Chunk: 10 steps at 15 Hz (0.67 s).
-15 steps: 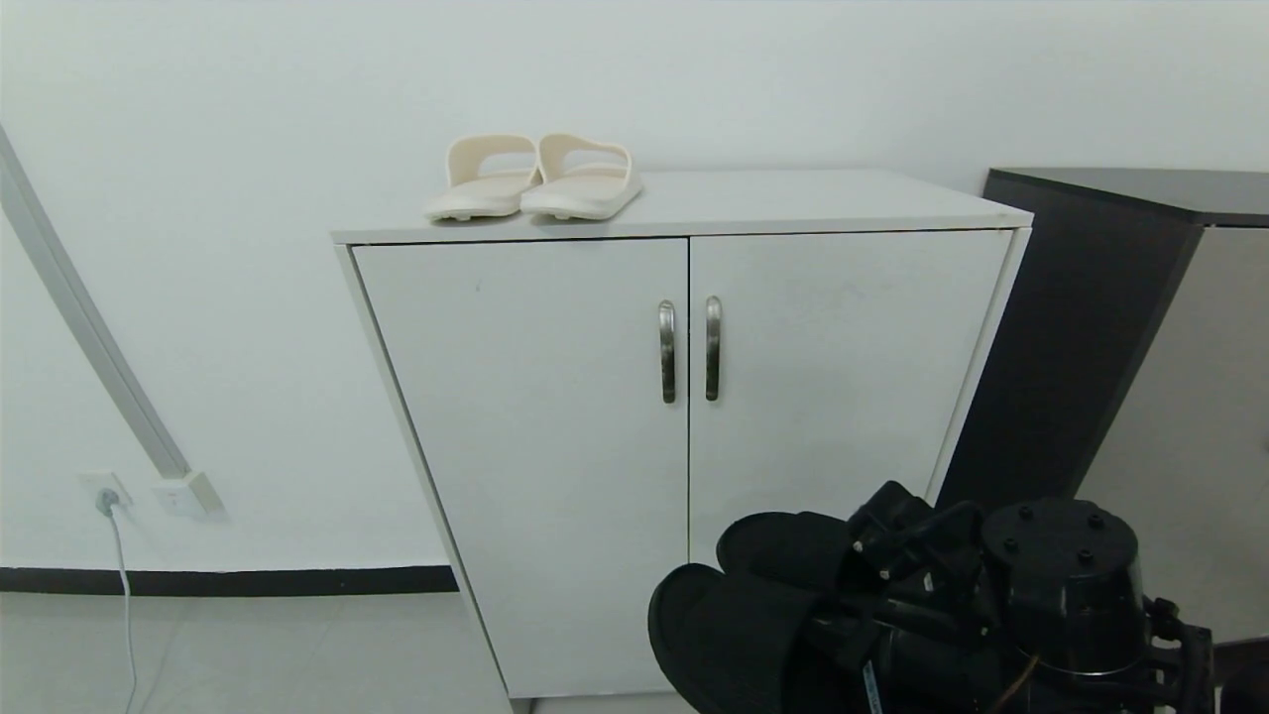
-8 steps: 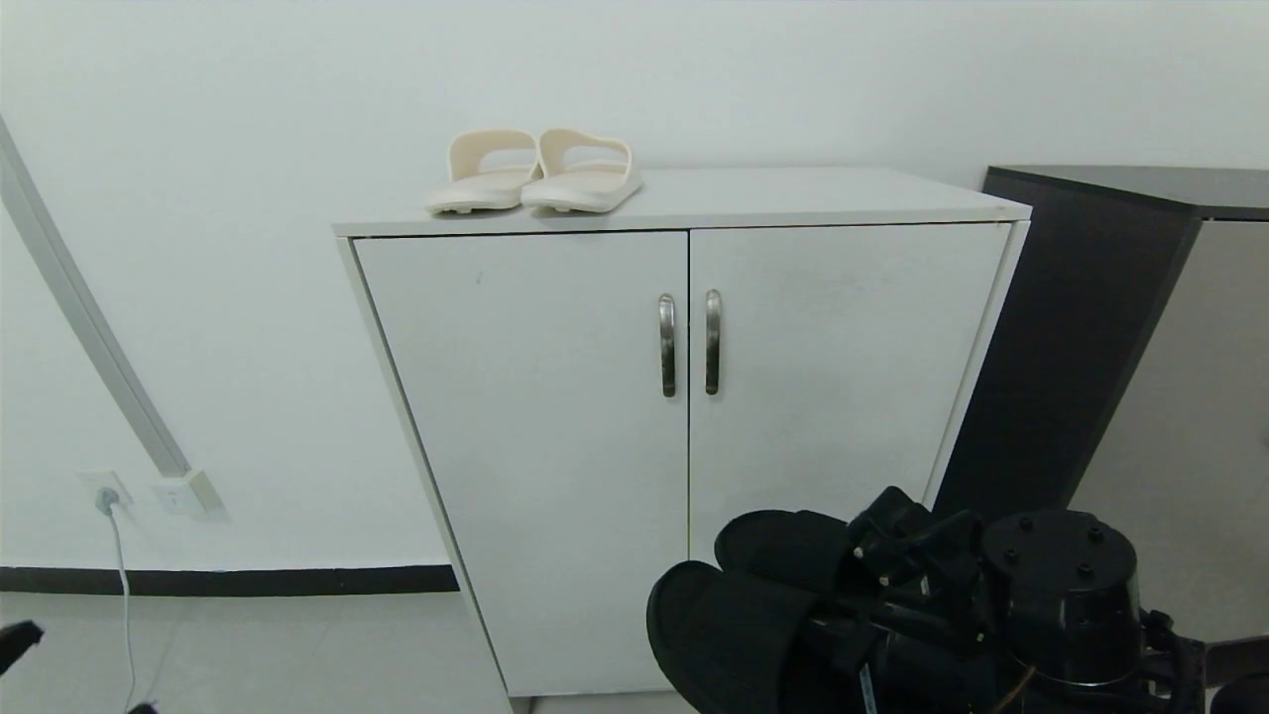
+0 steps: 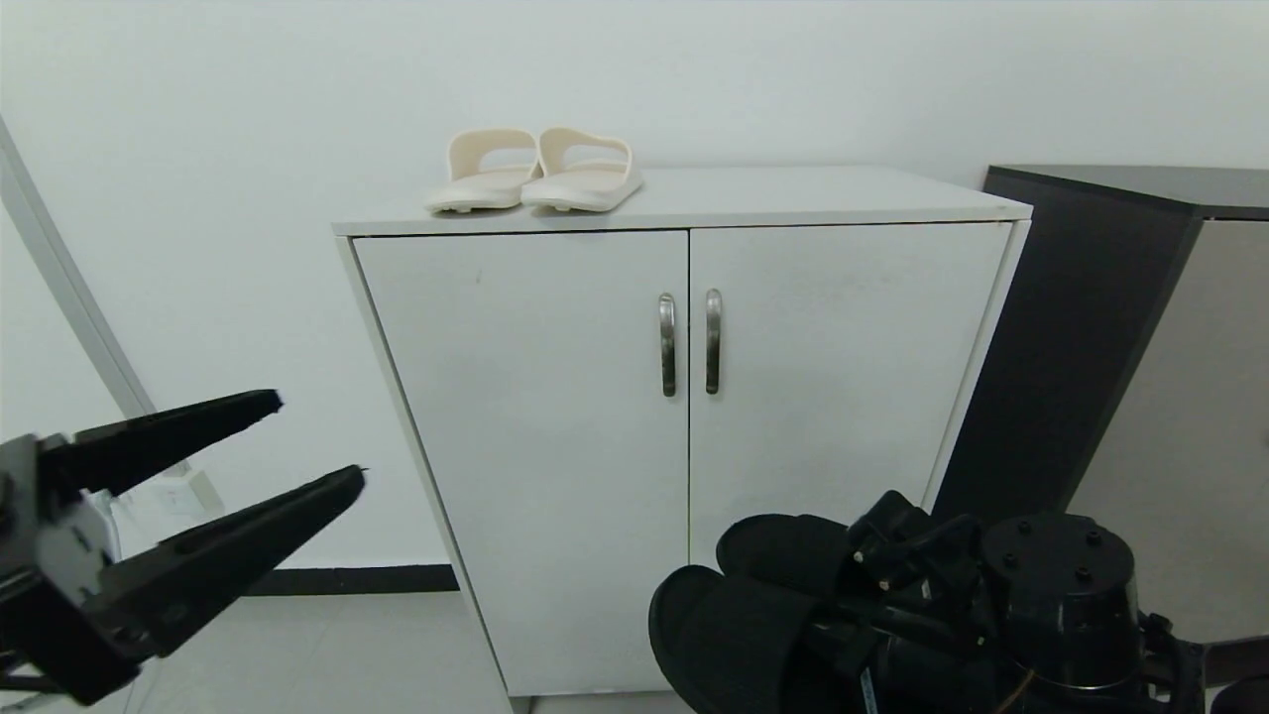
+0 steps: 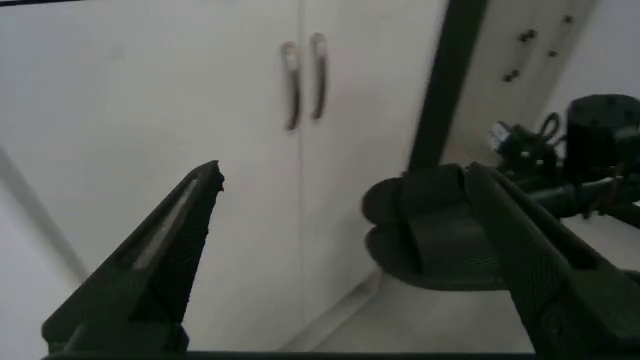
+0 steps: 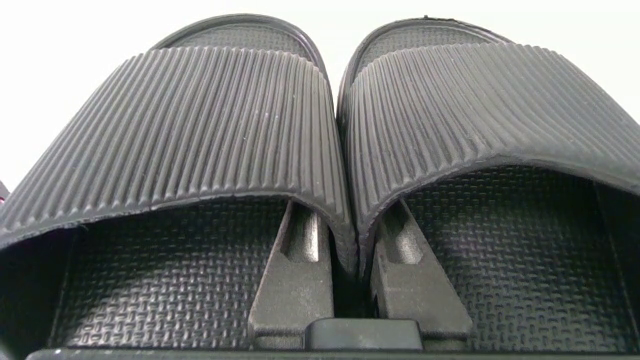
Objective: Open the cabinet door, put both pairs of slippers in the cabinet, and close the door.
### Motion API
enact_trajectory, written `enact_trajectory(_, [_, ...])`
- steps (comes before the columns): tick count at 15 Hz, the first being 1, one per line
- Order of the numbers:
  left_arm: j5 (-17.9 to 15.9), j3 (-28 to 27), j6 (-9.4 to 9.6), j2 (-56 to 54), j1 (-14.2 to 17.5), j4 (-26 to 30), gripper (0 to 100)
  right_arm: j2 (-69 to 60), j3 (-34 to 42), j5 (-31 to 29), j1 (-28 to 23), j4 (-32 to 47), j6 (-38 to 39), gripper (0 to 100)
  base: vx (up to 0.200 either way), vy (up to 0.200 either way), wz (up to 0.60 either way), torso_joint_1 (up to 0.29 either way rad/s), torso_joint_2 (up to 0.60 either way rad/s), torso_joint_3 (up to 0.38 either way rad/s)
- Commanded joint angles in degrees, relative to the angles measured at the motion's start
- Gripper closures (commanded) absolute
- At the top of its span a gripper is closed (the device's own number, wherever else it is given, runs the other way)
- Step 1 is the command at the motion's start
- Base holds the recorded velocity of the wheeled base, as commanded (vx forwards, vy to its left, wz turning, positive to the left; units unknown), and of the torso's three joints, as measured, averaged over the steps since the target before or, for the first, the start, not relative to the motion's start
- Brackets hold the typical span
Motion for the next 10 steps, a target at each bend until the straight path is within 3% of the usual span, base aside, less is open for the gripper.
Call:
enact_trajectory(1, [-0.1,-4.6,-0.28,12.9,-8.6,-3.9,0,0.2,0.0,0.0,0.0,0.0,0.0,100,0.0,0.0,0.0,0.0,0.0,0.0])
enact_trajectory(4, [0.2,-10.0,-0.63,23.3,-15.0,-10.4,0,0.6,-0.1,0.1,0.0,0.0,0.0,100,0.0,0.0,0.0,0.0,0.0,0.0])
enact_trajectory(5, [0.2,-12.5,-1.51,26.5,-16.8,-11.9,0,0.8,-0.1,0.1,0.0,0.0,0.0,100,0.0,0.0,0.0,0.0,0.0,0.0])
enact_trajectory(8, [-0.1,-19.7,-6.43,33.5,-20.2,-13.1,0,0.9,-0.1,0.1,0.0,0.0,0.0,100,0.0,0.0,0.0,0.0,0.0,0.0])
enact_trajectory(10, [-0.3,-23.2,-7.14,36.5,-22.4,-12.9,0,1.2,-0.1,0.3,0.0,0.0,0.0,100,0.0,0.0,0.0,0.0,0.0,0.0])
